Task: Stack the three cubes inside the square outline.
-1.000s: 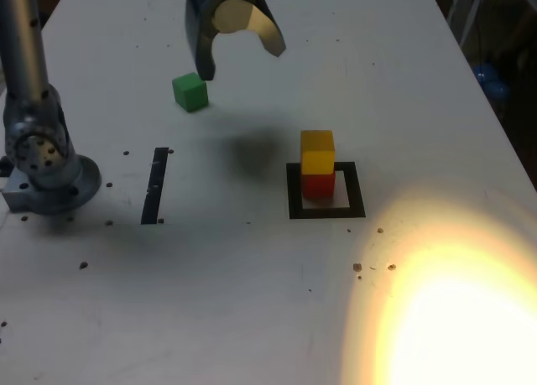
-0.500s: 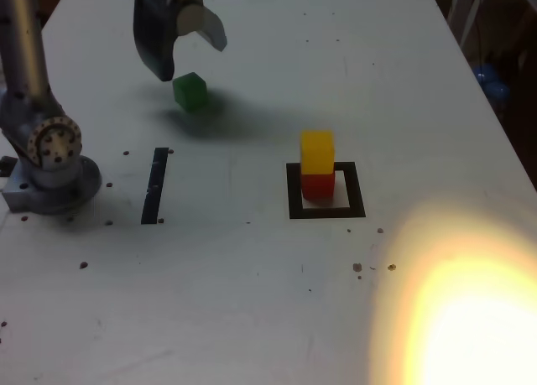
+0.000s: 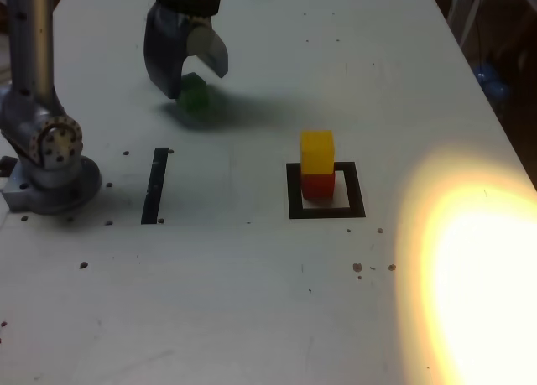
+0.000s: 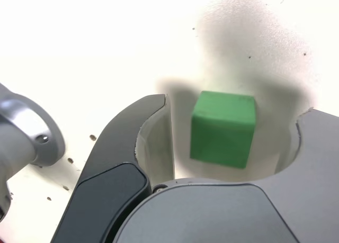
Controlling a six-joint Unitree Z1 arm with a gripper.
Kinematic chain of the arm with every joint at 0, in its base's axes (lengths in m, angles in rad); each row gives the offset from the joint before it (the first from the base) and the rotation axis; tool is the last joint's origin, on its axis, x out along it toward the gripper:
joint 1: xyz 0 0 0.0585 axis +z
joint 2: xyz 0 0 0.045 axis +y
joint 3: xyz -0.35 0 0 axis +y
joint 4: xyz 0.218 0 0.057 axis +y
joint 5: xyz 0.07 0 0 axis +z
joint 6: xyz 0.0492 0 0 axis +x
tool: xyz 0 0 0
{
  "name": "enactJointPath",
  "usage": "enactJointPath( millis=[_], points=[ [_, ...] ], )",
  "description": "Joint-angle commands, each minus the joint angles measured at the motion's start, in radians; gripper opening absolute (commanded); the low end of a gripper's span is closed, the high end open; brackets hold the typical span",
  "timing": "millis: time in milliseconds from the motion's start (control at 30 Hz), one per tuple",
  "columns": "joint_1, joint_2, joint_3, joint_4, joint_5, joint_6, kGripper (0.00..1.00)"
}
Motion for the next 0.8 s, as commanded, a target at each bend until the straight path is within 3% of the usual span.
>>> enactJointPath(
  millis=[0, 167, 533, 767],
  points=[
    [0.015, 0.027, 0.006, -0.021, -0.011, 0.018, 0.76],
    [0.042, 0.056, 0.014, -0.060, -0.020, 0.045, 0.70],
    [0.044, 0.057, 0.026, -0.092, -0.036, 0.064, 0.41],
    [0.034, 0.066, 0.015, -0.085, -0.045, 0.071, 0.38]
  ],
)
